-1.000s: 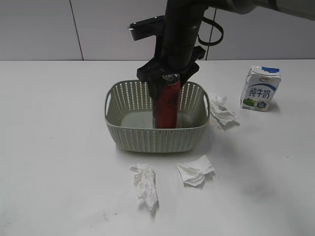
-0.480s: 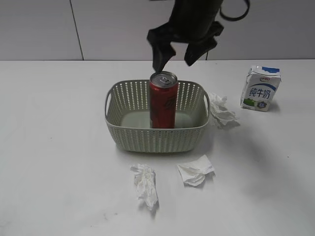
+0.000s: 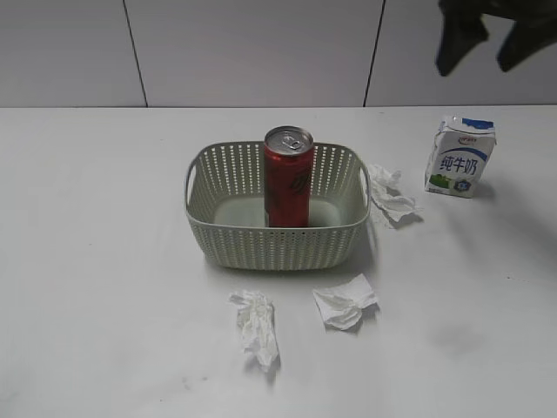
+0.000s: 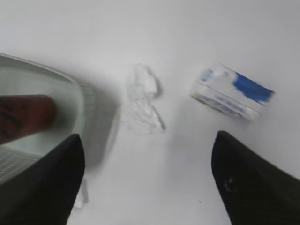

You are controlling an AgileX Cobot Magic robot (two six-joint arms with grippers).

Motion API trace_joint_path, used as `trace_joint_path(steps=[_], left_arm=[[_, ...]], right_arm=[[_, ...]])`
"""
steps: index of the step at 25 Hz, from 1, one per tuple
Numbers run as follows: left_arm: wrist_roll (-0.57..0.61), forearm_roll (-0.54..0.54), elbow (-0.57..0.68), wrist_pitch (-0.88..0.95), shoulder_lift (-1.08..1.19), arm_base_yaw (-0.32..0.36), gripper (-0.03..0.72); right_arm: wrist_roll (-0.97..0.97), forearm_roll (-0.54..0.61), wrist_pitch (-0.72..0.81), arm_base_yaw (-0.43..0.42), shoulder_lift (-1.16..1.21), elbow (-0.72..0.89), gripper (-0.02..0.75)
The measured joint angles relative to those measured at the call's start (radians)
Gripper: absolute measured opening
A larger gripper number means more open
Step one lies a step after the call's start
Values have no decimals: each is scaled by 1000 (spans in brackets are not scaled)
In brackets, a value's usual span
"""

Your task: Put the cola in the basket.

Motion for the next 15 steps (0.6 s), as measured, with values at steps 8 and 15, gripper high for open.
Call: trace_joint_path(steps=[8, 15], left_arm=[[0, 0, 0, 0, 0, 0, 239], [0, 0, 0, 0, 0, 0, 239]], right_arm=[[0, -70, 3, -192, -207, 266, 636], [-17, -65, 1, -199, -476, 543, 613]])
